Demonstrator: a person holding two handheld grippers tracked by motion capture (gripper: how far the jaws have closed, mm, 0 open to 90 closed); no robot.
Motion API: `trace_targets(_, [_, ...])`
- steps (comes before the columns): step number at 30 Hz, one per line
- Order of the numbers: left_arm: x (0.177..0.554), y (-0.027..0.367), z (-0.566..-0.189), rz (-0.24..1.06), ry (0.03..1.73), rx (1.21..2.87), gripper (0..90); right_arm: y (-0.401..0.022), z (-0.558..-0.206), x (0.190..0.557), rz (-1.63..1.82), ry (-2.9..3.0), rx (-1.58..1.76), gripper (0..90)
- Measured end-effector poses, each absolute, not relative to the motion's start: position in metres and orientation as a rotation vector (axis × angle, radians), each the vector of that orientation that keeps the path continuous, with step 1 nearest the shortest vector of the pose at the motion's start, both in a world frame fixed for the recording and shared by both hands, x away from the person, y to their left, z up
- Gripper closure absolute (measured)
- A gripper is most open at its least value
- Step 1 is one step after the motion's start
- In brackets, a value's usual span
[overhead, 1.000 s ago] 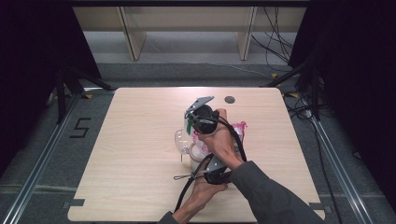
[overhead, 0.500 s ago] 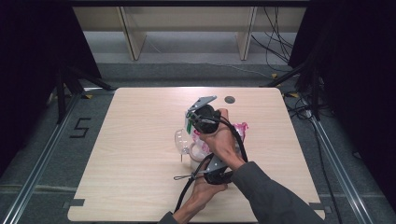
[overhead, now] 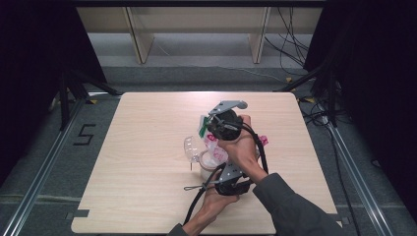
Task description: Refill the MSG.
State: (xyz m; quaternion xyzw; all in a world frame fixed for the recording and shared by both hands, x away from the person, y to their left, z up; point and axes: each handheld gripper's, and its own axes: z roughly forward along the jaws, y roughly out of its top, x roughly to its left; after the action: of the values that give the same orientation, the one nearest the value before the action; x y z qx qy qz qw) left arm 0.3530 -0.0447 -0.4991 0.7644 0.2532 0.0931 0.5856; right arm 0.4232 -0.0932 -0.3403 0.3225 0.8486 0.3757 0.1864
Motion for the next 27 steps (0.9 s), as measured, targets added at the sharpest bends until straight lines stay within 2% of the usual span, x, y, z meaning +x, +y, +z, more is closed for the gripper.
trace_targets(8, [0.352,-0.042,-0.499,0.212,0.604,1.801,66.8,-0.110,-0.331,0.415,1.190,2.345,0.928,90.0])
trace_targets(15, [0.353,-0.040,-0.501,0.212,0.605,1.800,66.7,-0.125,-0.328,0.408,1.291,2.304,0.897,90.0])
trace_targets(27, [0.348,-0.037,-0.498,0.278,0.610,1.810,63.4,-0.157,-0.322,0.390,1.478,2.202,0.938,90.0])
